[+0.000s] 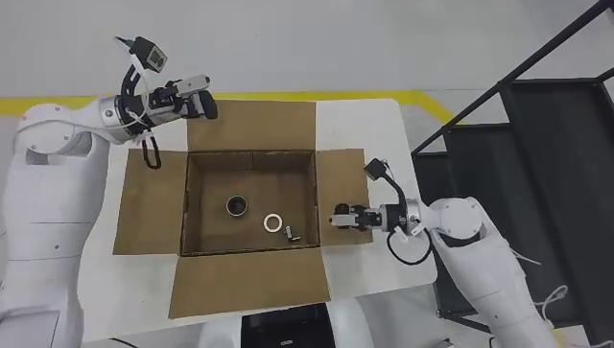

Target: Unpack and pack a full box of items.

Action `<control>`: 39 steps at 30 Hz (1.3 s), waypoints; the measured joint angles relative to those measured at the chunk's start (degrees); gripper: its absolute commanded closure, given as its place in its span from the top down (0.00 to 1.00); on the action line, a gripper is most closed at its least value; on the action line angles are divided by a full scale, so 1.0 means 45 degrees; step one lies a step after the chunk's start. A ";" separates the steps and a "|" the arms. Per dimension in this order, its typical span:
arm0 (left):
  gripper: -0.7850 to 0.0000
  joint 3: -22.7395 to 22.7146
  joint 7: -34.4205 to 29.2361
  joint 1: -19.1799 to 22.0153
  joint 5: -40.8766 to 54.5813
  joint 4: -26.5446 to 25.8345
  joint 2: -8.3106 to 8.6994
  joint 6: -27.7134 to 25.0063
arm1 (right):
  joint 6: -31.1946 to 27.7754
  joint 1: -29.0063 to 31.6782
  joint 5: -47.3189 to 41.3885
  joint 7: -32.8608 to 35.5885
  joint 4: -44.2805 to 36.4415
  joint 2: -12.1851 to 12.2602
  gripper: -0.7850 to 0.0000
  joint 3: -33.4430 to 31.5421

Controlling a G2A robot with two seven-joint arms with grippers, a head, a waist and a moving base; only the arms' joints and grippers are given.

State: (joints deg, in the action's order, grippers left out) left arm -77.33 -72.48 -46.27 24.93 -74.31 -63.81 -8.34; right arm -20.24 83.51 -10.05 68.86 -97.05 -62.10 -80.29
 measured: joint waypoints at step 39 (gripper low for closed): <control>1.00 -0.3618 -0.1245 -0.2491 -0.1561 -0.2024 0.1114 -0.0077 | -0.2951 -0.6860 0.8617 -0.2026 0.1473 -0.1492 1.00 0.8427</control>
State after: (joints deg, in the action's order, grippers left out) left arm -93.61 -78.09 -57.48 17.91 -83.41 -58.80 -8.69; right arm -33.52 52.64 28.73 59.74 -90.42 -68.82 -42.36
